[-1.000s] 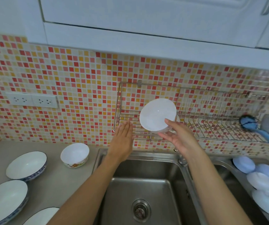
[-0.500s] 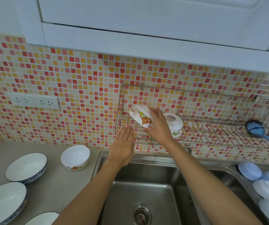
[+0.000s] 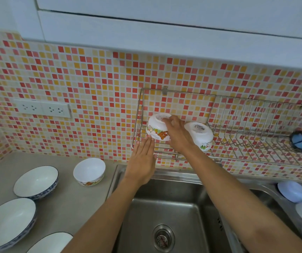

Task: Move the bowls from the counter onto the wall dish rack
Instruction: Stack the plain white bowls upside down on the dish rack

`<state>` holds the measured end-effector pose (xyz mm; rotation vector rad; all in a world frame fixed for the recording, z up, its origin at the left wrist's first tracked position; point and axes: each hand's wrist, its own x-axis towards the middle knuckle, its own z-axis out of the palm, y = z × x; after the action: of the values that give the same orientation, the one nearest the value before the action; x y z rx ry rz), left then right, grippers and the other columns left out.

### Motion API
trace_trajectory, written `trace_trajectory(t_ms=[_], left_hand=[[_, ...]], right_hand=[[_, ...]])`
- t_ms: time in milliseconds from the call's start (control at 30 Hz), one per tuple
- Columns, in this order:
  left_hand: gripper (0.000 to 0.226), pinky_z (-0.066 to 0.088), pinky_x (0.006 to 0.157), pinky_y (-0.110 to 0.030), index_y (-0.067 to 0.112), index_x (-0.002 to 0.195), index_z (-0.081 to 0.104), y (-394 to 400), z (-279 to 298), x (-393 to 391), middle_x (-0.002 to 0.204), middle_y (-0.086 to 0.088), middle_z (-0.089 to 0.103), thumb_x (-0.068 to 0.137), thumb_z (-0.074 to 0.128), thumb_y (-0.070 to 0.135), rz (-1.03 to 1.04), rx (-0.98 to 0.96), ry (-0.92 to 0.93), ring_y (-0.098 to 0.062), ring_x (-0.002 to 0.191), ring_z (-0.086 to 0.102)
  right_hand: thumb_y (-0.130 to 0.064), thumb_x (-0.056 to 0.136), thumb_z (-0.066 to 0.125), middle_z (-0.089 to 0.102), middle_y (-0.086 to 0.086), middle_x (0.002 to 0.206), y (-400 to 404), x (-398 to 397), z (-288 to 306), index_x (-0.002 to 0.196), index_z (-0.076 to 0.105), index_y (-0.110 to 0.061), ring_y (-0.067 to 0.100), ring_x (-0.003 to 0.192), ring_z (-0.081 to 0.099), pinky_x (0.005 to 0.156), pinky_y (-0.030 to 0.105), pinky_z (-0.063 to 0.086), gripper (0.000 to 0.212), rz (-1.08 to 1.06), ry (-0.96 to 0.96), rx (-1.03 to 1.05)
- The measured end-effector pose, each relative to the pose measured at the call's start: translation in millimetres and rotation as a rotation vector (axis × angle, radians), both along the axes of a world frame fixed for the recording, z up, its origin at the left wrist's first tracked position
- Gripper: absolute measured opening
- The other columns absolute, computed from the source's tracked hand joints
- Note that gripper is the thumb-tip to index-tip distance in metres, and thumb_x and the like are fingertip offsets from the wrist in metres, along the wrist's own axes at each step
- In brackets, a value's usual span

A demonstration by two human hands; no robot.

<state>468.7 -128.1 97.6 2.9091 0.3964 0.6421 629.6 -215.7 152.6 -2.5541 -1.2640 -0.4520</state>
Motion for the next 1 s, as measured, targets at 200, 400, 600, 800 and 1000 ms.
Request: trace_trajectory(t_ms=[200,400,600,800,1000], left_hand=[[0.055,-0.015,0.114,-0.030,0.017,0.149,-0.001,-0.7,0.5,0.9,0.159,0.001,-0.004,0.101,0.012,0.041,0.009,-0.010,-0.002,-0.012,0.144,-0.013],[0.056,-0.016,0.112,-0.028,0.018,0.150,0.000,-0.7,0.1,-0.4,0.159,0.003,-0.004,0.101,0.012,0.042,0.015,-0.015,-0.004,-0.011,0.144,-0.013],[0.057,-0.018,0.110,-0.028,0.017,0.150,0.003,-2.3,1.5,-1.3,0.159,0.001,-0.001,0.100,0.012,0.043,0.015,-0.018,-0.003,-0.008,0.140,-0.016],[0.057,-0.017,0.111,-0.029,0.016,0.150,0.002,-2.6,3.4,-2.5,0.159,0.001,-0.002,0.100,0.012,0.043,0.016,-0.008,0.011,-0.010,0.142,-0.014],[0.058,-0.025,0.105,-0.026,0.018,0.150,0.001,-2.3,1.8,-1.1,0.159,0.002,-0.003,0.100,0.012,0.046,0.035,0.021,0.006,-0.011,0.142,-0.016]], right_hand=[[-0.007,0.066,0.085,0.018,0.011,0.155,-4.9,4.0,-3.1,0.144,0.031,-0.023,0.032,0.140,0.026,0.100,0.044,0.048,0.097,0.022,0.098,0.013],[-0.013,0.065,0.087,0.020,0.008,0.158,-6.6,6.6,-6.5,0.142,0.038,-0.028,0.031,0.143,0.024,0.111,0.046,0.037,0.092,0.084,0.190,0.056],[-0.011,0.072,0.082,0.030,0.002,0.155,-8.7,8.7,-8.5,0.135,0.051,-0.028,0.026,0.143,0.026,0.114,0.041,0.031,0.072,0.124,0.247,0.098],[-0.024,0.088,0.069,0.031,0.000,0.158,-13.5,2.8,-5.8,0.140,0.050,-0.028,0.022,0.146,0.025,0.115,0.038,0.028,0.055,0.121,0.297,0.143],[-0.045,0.099,0.042,0.029,0.000,0.159,-22.4,-21.4,-12.4,0.149,0.032,-0.024,0.021,0.145,0.028,0.116,0.041,0.029,0.055,-0.031,0.285,0.201]])
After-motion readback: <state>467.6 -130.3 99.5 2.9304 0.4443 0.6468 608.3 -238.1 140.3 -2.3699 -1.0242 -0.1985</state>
